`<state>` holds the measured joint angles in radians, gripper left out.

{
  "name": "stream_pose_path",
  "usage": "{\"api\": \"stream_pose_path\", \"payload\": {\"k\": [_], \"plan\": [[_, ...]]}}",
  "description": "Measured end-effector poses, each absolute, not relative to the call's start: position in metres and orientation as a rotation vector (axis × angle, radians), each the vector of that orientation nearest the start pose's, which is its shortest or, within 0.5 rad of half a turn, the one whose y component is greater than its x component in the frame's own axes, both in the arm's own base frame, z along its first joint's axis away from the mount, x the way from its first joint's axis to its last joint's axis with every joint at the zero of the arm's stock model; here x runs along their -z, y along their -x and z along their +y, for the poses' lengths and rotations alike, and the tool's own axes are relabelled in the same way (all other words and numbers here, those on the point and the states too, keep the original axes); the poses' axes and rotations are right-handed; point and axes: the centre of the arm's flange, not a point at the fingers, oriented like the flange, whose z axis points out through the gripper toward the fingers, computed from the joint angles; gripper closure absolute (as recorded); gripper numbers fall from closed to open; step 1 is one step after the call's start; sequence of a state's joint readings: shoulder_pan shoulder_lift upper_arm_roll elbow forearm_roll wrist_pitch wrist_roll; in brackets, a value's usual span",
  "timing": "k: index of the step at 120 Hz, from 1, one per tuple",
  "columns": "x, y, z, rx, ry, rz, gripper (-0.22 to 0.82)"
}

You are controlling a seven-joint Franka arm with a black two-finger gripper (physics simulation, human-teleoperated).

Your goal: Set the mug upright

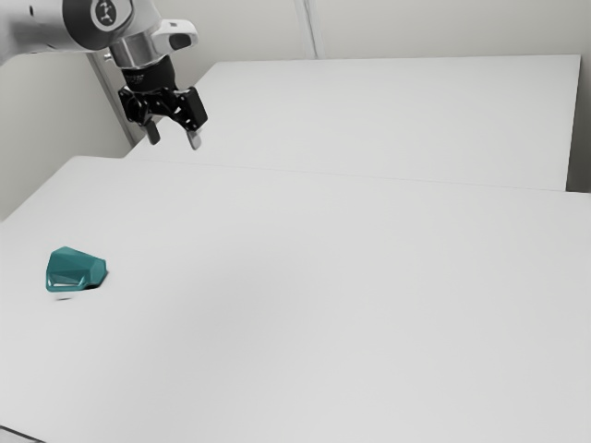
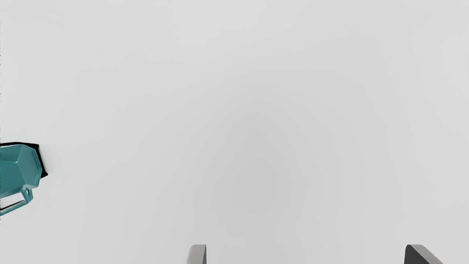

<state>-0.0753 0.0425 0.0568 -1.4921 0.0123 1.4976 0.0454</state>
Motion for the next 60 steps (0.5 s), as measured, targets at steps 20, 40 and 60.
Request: {"api": "stream_pose_path", "payload": {"k": [20, 40, 60], "plan": [[-0.635, -0.553, 0.001, -0.043, 3.127, 0.077, 0.02], [-0.639, -0.539, 0.017, -0.045, 3.13, 0.031, 0.02], [-0.639, -0.535, 0.055, -0.054, 3.131, -0.073, 0.02]]}}
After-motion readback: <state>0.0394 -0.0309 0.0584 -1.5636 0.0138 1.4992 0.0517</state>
